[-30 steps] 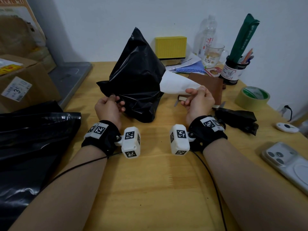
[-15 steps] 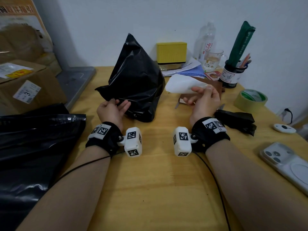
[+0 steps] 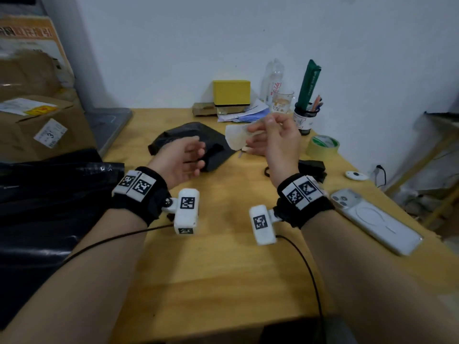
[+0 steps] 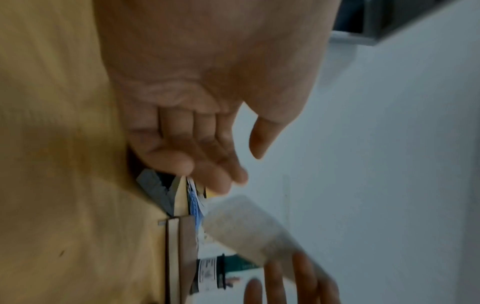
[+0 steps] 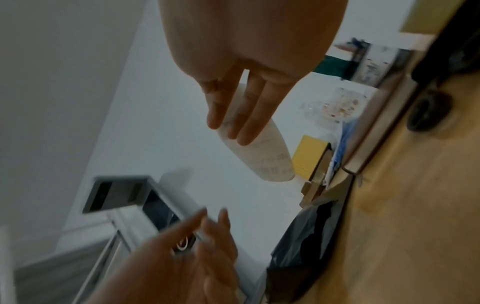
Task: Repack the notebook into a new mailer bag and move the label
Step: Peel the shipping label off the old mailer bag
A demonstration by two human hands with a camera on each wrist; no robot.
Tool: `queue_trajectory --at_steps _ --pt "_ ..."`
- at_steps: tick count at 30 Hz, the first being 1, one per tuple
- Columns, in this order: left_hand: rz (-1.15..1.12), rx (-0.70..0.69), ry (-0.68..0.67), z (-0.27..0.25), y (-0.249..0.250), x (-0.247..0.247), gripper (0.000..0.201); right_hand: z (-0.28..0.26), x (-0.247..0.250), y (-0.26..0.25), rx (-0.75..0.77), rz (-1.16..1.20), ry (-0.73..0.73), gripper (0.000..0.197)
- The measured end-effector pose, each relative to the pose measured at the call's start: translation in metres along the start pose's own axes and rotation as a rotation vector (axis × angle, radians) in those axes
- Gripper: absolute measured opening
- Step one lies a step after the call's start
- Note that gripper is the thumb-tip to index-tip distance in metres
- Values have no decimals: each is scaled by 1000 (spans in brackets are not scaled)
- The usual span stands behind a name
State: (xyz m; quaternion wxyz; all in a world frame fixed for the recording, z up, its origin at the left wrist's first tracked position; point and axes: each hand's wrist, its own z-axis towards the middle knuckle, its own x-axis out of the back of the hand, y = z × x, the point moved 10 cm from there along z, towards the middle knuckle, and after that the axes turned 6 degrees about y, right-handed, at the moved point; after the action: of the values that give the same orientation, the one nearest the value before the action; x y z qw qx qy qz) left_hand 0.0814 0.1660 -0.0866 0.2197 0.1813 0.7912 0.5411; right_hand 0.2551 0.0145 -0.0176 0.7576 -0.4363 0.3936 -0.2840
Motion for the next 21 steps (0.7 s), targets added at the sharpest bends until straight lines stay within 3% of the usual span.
queue_trajectory --at_steps 3,6,13,17,21 --pt "177 47 -140 -41 -7 -25 50 -35 -17 -25 70 -99 -151 8" --pt "176 65 -195 -66 -7 -33 58 -71 -26 -41 99 -185 -282 8" --pt "163 -129 6 -100 5 -15 17 -135 -21 -49 -25 -378 -463 9" --pt "241 -145 48 -117 -6 -7 19 -146 4 -53 -89 -425 -368 14" --pt "392 -115 13 -129 -30 -5 20 -146 37 -43 -232 -557 -215 41"
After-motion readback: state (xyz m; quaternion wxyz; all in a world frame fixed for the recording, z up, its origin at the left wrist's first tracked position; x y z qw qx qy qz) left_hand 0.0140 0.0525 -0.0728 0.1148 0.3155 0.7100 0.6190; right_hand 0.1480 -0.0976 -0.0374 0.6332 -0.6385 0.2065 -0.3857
